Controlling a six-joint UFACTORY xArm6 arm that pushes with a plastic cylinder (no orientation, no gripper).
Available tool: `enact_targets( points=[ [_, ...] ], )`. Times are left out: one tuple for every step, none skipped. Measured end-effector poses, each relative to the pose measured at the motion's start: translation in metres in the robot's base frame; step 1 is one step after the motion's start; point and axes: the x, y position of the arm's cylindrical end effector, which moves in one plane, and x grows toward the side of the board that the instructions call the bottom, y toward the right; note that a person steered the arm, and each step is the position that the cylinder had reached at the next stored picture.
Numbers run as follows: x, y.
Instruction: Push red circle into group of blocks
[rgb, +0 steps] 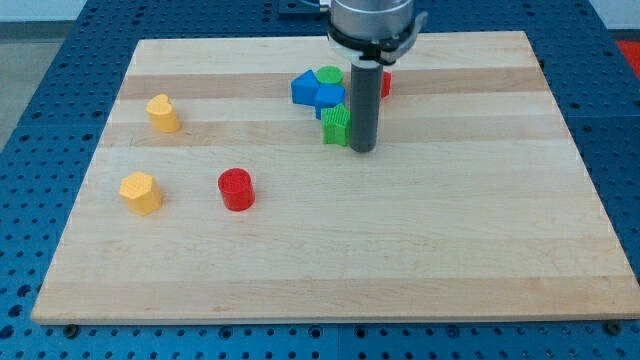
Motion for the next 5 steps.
enact_targets(
  points=[
    [0.039, 0.002],
    [0.079, -0.026],
    [0.118, -0.087],
    [0.126, -0.158],
    [0.108, -0.196]
  ],
)
